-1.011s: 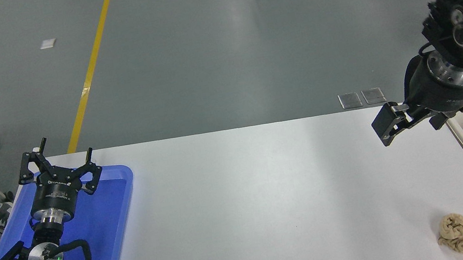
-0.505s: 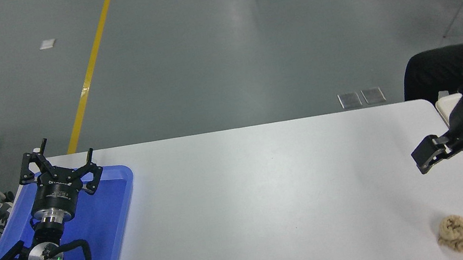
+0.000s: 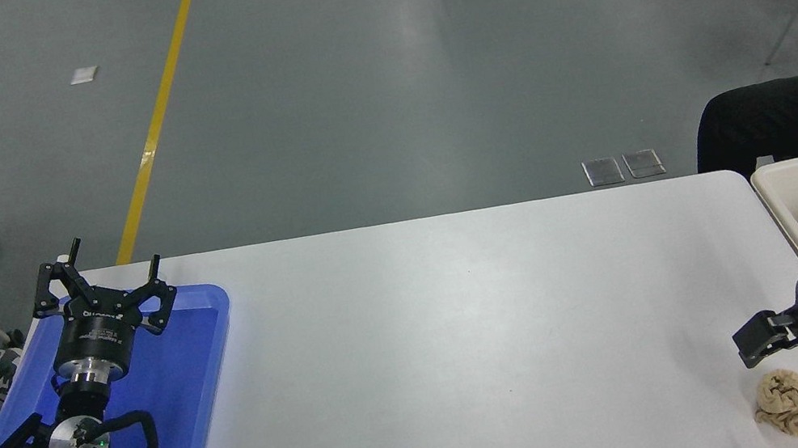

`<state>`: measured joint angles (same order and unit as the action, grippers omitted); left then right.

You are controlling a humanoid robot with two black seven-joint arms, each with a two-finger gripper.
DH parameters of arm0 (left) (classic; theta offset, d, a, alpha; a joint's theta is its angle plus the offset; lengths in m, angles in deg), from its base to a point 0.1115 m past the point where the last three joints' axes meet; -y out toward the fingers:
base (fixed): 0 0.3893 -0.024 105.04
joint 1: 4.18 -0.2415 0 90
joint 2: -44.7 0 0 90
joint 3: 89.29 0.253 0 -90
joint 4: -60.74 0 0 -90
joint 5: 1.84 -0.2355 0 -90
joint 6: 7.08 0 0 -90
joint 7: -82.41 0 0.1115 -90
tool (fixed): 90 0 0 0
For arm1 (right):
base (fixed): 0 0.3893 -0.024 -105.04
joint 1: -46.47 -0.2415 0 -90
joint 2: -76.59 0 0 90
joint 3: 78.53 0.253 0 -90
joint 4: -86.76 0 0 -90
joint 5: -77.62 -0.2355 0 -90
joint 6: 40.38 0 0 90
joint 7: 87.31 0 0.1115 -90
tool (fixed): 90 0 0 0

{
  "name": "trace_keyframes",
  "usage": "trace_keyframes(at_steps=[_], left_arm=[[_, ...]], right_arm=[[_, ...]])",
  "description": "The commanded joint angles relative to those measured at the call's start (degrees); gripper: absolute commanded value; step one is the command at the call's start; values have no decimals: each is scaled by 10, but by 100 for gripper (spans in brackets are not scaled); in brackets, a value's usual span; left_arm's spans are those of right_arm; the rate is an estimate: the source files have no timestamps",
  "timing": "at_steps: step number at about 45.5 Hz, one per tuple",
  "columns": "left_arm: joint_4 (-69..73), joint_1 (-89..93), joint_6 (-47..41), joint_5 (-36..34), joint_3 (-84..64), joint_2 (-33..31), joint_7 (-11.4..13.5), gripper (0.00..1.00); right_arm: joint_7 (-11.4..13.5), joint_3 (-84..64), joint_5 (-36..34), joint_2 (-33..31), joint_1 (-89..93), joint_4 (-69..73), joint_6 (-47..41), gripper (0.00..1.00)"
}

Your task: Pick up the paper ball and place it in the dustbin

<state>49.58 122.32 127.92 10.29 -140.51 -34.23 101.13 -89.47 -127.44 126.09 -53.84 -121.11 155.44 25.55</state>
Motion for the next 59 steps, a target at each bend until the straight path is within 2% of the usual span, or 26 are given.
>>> trace_keyframes(at_steps=[1, 34, 38, 41, 45, 49, 53, 54, 55, 56, 59], left_arm=[[0, 0, 0, 0, 0, 0, 0, 100], [0, 0, 0, 0, 0, 0, 0, 100], [0, 0, 0, 0, 0, 0, 0, 100], [0, 0, 0, 0, 0, 0, 0, 100], [0, 0, 0, 0, 0, 0, 0, 100], [0, 0, 0, 0, 0, 0, 0, 100], [0, 0, 0, 0, 0, 0, 0, 100], [0, 0, 0, 0, 0, 0, 0, 100], [0, 0, 0, 0, 0, 0, 0, 100], [0, 1, 0, 0, 0, 0, 0, 100], [0, 1, 0, 0, 1, 0, 0, 100]], right_arm=[[0, 34, 25, -4, 66, -29, 14, 100], [-5, 88, 44, 6, 154, -74, 51, 100], [-6, 88, 44, 7, 155, -76, 56, 96], [-7, 88, 44, 9, 156, -80, 67, 85], [-12, 88, 44, 13, 161, -84, 72, 60], [-19, 88, 44, 14, 162, -87, 74, 41], [-21, 88, 52, 13, 162, -87, 76, 28], [-21, 88, 55, 13, 162, -87, 76, 19], [-21, 88, 58, 13, 163, -87, 76, 6], [-21, 87, 61, 13, 163, -87, 76, 0], [-21, 87, 63, 11, 162, -87, 76, 0]])
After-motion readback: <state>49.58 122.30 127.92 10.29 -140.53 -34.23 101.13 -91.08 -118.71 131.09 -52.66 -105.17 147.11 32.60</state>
